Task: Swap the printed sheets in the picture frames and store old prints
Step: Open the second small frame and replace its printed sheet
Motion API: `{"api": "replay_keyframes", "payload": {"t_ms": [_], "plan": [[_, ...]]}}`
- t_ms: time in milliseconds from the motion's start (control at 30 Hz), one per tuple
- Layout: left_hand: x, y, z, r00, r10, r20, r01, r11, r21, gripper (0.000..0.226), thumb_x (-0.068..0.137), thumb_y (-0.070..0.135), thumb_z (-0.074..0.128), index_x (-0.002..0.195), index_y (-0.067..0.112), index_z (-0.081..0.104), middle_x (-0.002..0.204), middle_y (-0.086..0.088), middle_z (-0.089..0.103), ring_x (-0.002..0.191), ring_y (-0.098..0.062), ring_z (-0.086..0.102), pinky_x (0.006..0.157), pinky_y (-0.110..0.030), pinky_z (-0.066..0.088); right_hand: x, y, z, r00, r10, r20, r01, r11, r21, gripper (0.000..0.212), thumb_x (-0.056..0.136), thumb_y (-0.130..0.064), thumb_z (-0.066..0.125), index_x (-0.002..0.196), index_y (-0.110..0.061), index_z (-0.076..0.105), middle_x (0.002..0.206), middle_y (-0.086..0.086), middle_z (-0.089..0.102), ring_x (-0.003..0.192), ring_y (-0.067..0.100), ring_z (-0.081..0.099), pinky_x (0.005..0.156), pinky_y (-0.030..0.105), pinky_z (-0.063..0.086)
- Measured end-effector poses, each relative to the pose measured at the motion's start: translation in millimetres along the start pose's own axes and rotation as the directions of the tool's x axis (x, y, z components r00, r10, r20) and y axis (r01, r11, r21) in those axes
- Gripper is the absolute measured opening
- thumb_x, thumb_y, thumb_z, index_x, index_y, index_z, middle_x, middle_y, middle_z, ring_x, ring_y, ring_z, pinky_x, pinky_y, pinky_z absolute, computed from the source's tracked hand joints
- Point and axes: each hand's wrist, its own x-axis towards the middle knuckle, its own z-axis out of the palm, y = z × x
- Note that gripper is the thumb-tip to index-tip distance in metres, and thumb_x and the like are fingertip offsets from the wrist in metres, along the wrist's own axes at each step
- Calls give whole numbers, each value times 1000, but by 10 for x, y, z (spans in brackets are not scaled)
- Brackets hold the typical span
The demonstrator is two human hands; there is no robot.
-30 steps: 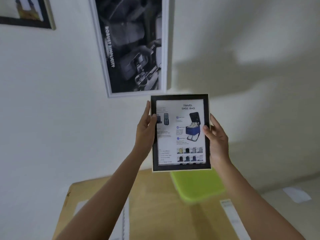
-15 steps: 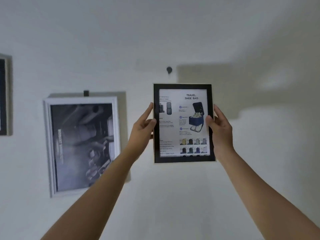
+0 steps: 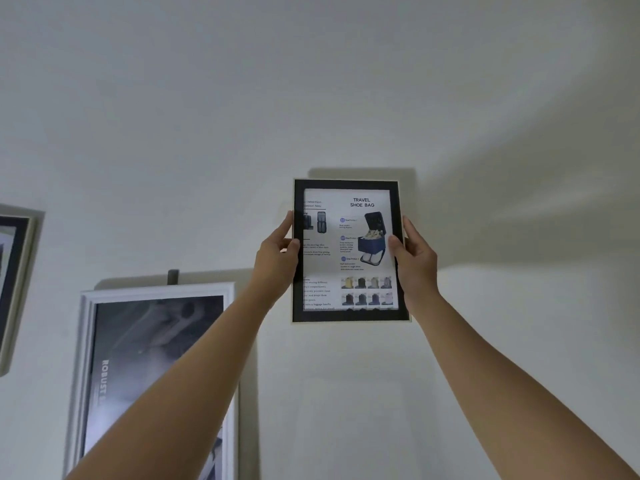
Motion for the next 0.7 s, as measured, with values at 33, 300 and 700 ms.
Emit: {"api": "replay_keyframes", "payload": {"t_ms": [33, 300, 700], "plan": [[18, -18, 16, 1000, 13, -13, -13, 999, 39, 50, 97, 11, 37, 141, 34, 32, 98, -5, 63, 89, -21, 59, 80, -32, 51, 17, 30, 8, 1000, 1, -2, -1, 1000, 1, 48, 92, -11, 54, 137, -21, 43, 137, 1, 51, 121, 19, 53, 102, 46, 44], [-28, -286, 82, 995, 92, -34, -81, 968, 236, 52, 97, 15, 38, 143, 37, 26, 108, -11, 56, 89, -22, 53, 83, -31, 44, 17, 326, -41, 999, -36, 10, 37, 997, -71, 45, 92, -12, 53, 136, -21, 45, 133, -2, 55, 120, 18, 54, 101, 47, 45], [-332, -456, 98, 999, 52, -11, -48, 971, 235, 51, 98, 17, 39, 142, 40, 25, 88, 1, 54, 71, -9, 49, 64, -12, 38, -201, 510, -179, 999, -32, -26, 28, 990, -136, 45, 92, -14, 54, 135, -22, 46, 135, -5, 53, 121, 16, 53, 101, 45, 45]]}}
